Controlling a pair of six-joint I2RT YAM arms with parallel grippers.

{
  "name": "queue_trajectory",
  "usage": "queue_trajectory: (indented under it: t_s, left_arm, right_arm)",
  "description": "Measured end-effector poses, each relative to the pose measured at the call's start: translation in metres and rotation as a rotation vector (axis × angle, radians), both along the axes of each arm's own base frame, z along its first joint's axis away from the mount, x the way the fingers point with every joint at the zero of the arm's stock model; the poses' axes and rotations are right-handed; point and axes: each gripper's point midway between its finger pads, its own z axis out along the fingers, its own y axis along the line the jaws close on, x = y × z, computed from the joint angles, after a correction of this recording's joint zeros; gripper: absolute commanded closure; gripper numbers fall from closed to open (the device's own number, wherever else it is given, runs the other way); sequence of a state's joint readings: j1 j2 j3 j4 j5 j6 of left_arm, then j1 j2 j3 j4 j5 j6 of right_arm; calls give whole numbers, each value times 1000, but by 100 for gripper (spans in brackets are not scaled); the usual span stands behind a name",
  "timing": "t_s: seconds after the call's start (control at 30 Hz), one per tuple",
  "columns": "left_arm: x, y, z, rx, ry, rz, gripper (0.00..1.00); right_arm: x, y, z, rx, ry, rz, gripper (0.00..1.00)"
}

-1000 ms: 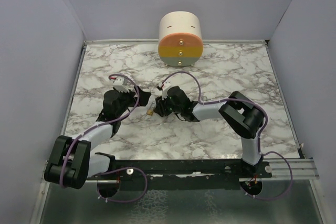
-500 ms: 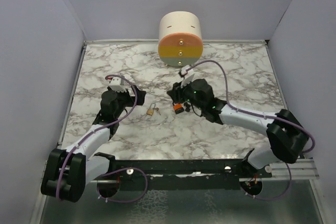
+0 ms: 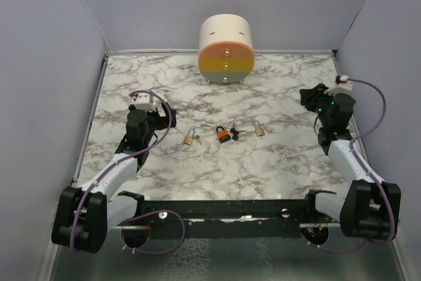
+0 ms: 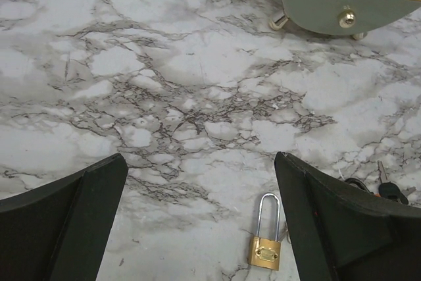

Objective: Lock with the key
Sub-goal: Reset both arms

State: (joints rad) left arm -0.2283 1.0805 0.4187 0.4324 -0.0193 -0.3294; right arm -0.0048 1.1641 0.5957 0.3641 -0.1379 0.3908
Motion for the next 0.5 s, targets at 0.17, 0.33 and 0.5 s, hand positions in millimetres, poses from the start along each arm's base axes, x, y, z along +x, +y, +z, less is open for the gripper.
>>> queue_trajectory:
  t_s: [0.17, 0.33, 0.5]
  left_arm:
    - [2, 9, 2, 19, -10, 46, 1]
    - [3, 13, 2, 27, -11, 68, 1]
    - [3, 16, 2, 31, -12, 84, 1]
  right_arm:
    - [-9, -77, -6, 85, 4, -177, 63]
    - [-13, -71, -15, 107, 27, -150, 63]
    - [-16, -72, -9, 98, 6, -158, 63]
